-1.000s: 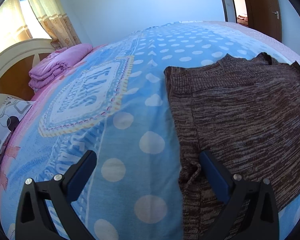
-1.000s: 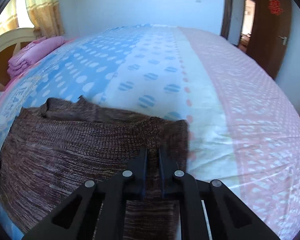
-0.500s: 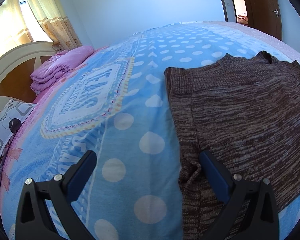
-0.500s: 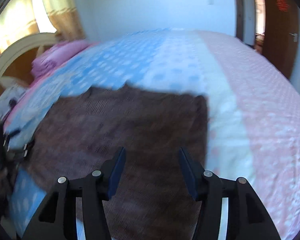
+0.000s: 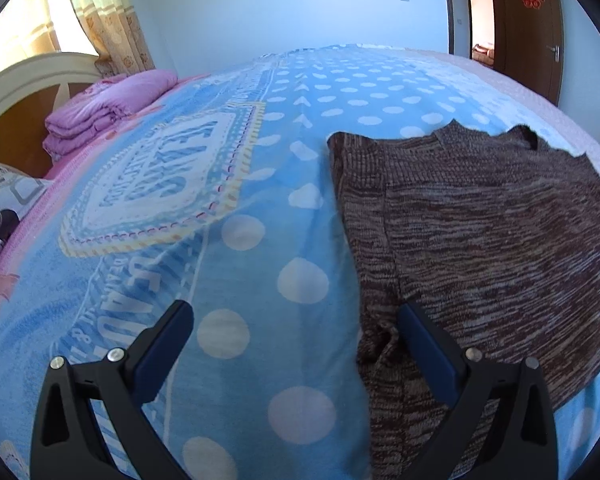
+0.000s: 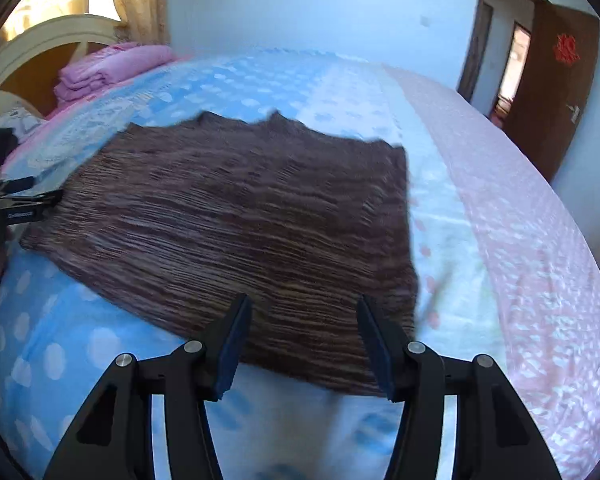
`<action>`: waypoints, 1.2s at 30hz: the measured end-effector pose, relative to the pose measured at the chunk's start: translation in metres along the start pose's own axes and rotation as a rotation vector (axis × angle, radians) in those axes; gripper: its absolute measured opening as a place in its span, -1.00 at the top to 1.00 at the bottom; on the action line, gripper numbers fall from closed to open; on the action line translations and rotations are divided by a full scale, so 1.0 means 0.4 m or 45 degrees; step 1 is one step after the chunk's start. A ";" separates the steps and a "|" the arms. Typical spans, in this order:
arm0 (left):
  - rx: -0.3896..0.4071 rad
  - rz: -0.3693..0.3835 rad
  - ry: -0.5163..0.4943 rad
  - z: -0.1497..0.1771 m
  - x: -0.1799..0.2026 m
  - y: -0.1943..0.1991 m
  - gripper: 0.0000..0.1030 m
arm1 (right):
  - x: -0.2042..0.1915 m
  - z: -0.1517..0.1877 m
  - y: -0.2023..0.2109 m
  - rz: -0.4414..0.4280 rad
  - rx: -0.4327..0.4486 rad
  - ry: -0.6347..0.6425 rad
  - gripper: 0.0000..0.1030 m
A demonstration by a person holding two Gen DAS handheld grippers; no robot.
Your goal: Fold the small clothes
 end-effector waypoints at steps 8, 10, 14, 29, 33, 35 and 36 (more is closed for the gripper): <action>-0.020 0.167 0.061 -0.087 -0.036 -0.020 -1.00 | -0.337 -0.102 0.033 -0.109 0.157 0.437 -0.29; -0.050 0.192 0.076 -0.106 -0.040 -0.045 -1.00 | -0.418 -0.117 0.030 -0.088 0.189 0.552 -0.29; -0.117 0.282 0.132 -0.136 -0.036 -0.090 -1.00 | -0.554 -0.141 0.018 -0.080 0.252 0.713 -0.29; -0.252 0.519 0.093 -0.204 0.077 -0.220 -0.60 | -0.700 -0.207 -0.096 0.018 0.275 0.838 -0.28; -0.277 0.552 0.087 -0.218 0.099 -0.245 -0.60 | -0.693 -0.214 -0.105 -0.013 0.266 0.800 -0.28; -0.280 0.573 0.098 -0.221 0.106 -0.255 -0.57 | -0.701 -0.216 -0.102 -0.014 0.268 0.792 -0.21; -0.284 0.575 0.094 -0.221 0.110 -0.258 -0.44 | -0.715 -0.214 -0.102 -0.019 0.267 0.796 -0.07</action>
Point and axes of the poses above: each gripper's, at about its wrist camera, not at the fingertips, and y roughly against the way its jaws point, x to its right, z to its underside, the point moved 5 cm from there along -y, roughly the way its jaws point, and after that the axes turned 11 degrees about y, right-handed, at the moved point
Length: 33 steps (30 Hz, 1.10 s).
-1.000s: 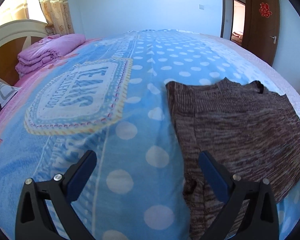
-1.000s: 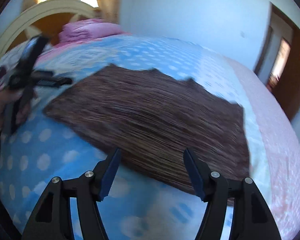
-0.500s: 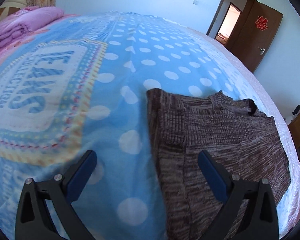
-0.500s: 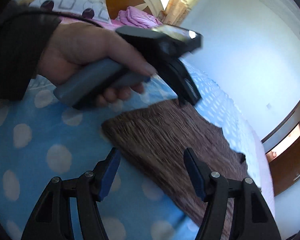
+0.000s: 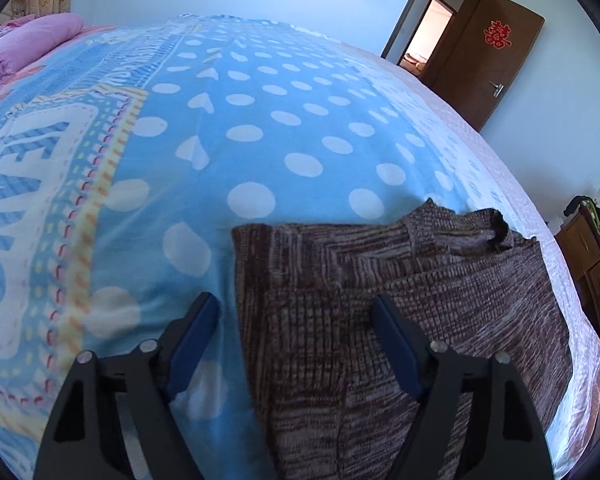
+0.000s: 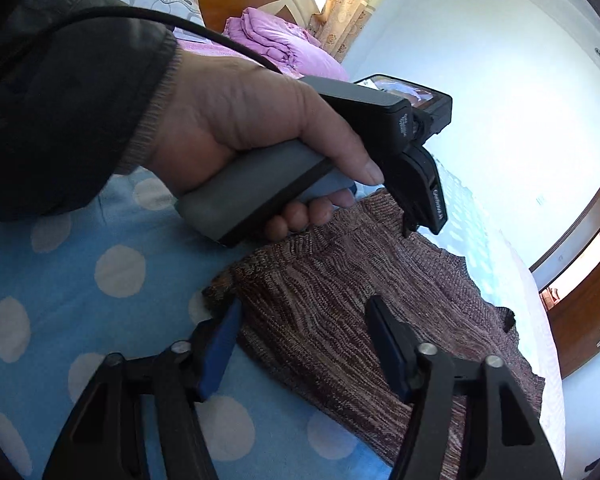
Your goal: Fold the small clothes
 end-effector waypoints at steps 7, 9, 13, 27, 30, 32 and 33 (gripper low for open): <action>-0.021 0.111 0.032 0.002 0.014 0.020 0.69 | -0.022 -0.002 0.010 -0.074 0.026 0.008 0.80; -0.031 0.093 0.052 -0.002 0.013 0.026 0.70 | -0.003 0.005 0.016 -0.116 0.041 -0.052 0.84; -0.057 0.076 0.074 -0.007 0.013 0.032 0.72 | 0.044 0.022 0.045 -0.232 0.085 -0.223 0.88; -0.046 0.123 0.161 -0.053 0.138 0.104 0.75 | 0.283 0.165 0.174 -0.448 0.299 -0.803 0.90; -0.034 0.137 0.148 -0.056 0.194 0.116 0.75 | 0.314 0.192 0.210 -0.437 0.315 -0.846 0.90; -0.025 0.164 0.148 -0.059 0.227 0.126 0.75 | 0.332 0.210 0.247 -0.440 0.333 -0.883 0.91; -0.024 0.183 0.148 -0.060 0.245 0.131 0.75 | 0.346 0.224 0.266 -0.450 0.349 -0.909 0.91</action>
Point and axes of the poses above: each gripper's, at about its wrist camera, not at the fingertips, and y roughly against the way its jaws point, x to its right, z to its underside, the point moved 5 cm from there along -y, roughly the way its jaws point, and after that the axes turned 11 degrees about y, right-handed, at the moved point
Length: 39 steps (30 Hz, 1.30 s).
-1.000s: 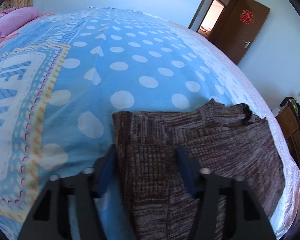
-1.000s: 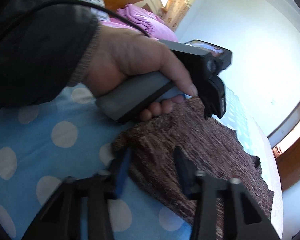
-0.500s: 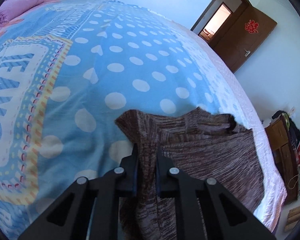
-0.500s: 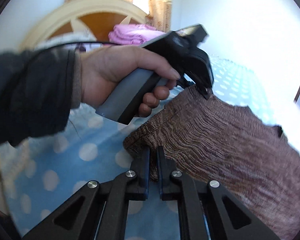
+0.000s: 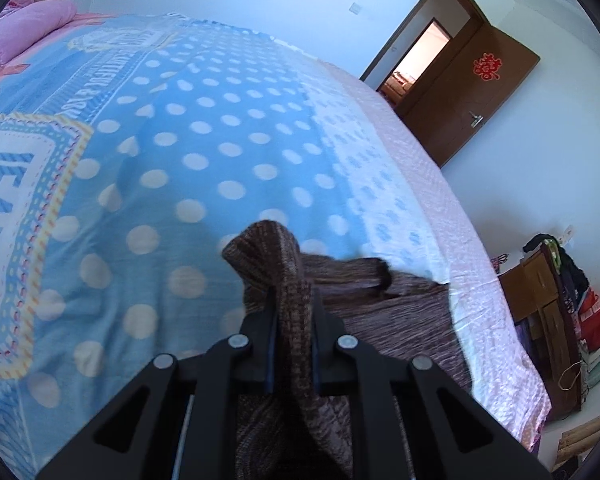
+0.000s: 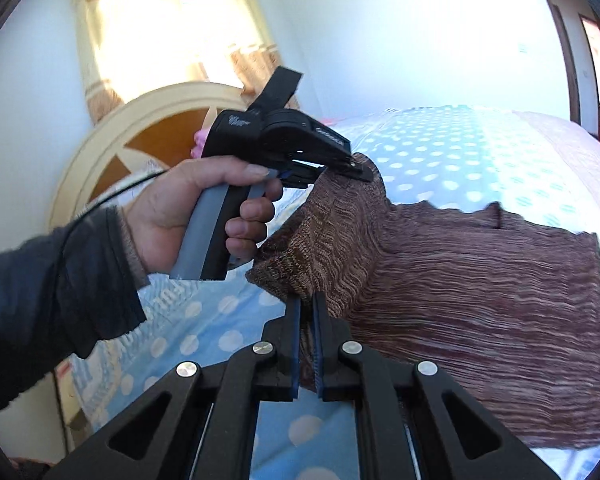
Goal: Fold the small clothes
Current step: 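Fold the edge over the bundle with the left tool while the right tool grips it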
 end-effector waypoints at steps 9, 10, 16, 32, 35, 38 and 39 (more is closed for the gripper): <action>-0.052 0.109 -0.050 0.032 0.169 -0.032 0.75 | 0.112 -0.004 0.126 0.032 0.041 -0.074 0.97; -0.058 0.108 -0.053 0.036 0.184 -0.042 0.75 | 0.120 0.000 0.132 0.036 0.036 -0.079 0.97; -0.103 0.112 -0.061 0.058 0.258 -0.092 0.75 | 0.162 0.034 0.170 0.059 0.032 -0.147 0.97; -0.245 0.061 -0.186 0.180 0.437 -0.302 0.75 | 0.327 0.184 0.257 0.140 0.001 -0.460 0.97; -0.247 0.014 -0.214 0.197 0.462 -0.335 0.71 | 0.367 0.233 0.268 0.153 -0.010 -0.559 0.97; -0.256 -0.028 -0.200 0.209 0.485 -0.354 0.35 | 0.389 0.281 0.268 0.156 -0.034 -0.641 0.97; -0.238 -0.024 -0.227 0.215 0.499 -0.345 0.19 | 0.391 0.292 0.267 0.160 -0.044 -0.657 0.97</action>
Point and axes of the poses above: each gripper's, at about its wrist camera, not at the fingertips, and y roughly against the way its jaws point, x to its right, z to its underside, the point moved 5 cm from there along -y, roughly the way its jaws point, and after that the axes turned 11 degrees about y, right-handed, at the moved point
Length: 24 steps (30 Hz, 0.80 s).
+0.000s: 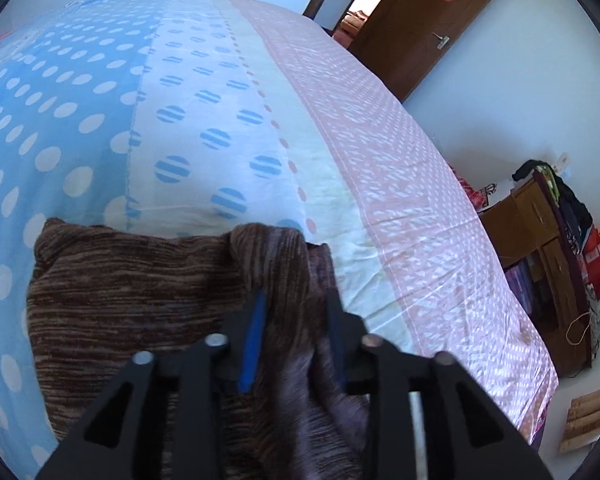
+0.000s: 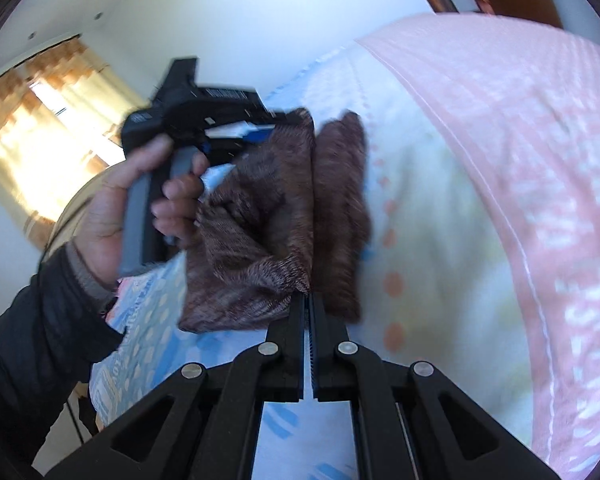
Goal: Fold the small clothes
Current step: 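Fold the edge over the bundle with the left tool while the right tool grips it, then grasp the end of the folded brown sweater with the right tool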
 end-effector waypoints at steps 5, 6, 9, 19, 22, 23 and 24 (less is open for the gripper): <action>0.163 -0.046 -0.167 0.032 0.022 0.081 -0.56 | -0.010 0.017 0.000 0.020 -0.044 -0.002 1.00; 0.179 -0.058 -0.190 0.045 0.014 0.096 -0.56 | -0.011 0.022 0.000 0.010 -0.053 -0.007 1.00; 0.262 -0.134 -0.234 0.086 -0.050 0.145 -0.58 | 0.004 0.032 0.005 0.057 -0.069 -0.032 1.00; 0.369 -0.317 -0.260 0.267 -0.258 0.202 -0.88 | -0.144 -0.073 0.046 0.118 0.154 0.276 -0.76; 0.359 -0.363 -0.318 0.286 -0.245 0.170 -0.88 | -0.199 -0.090 -0.039 0.120 0.060 0.406 -0.70; 0.366 -0.372 -0.334 0.290 -0.244 0.166 -0.88 | -0.198 -0.091 -0.076 0.178 -0.007 0.437 -0.54; 0.366 -0.379 -0.351 0.291 -0.241 0.158 -0.90 | -0.185 -0.087 -0.101 0.213 -0.057 0.428 0.42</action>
Point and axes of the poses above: each gripper's, at about its wrist camera, not at the fingertips, and y roughly against the way its jaws point, x to its right, z to its underside, the point moved 5 cm from there along -y, roughly the way its jaws point, and after that the axes turned 11 degrees about y, right-handed, at the moved point
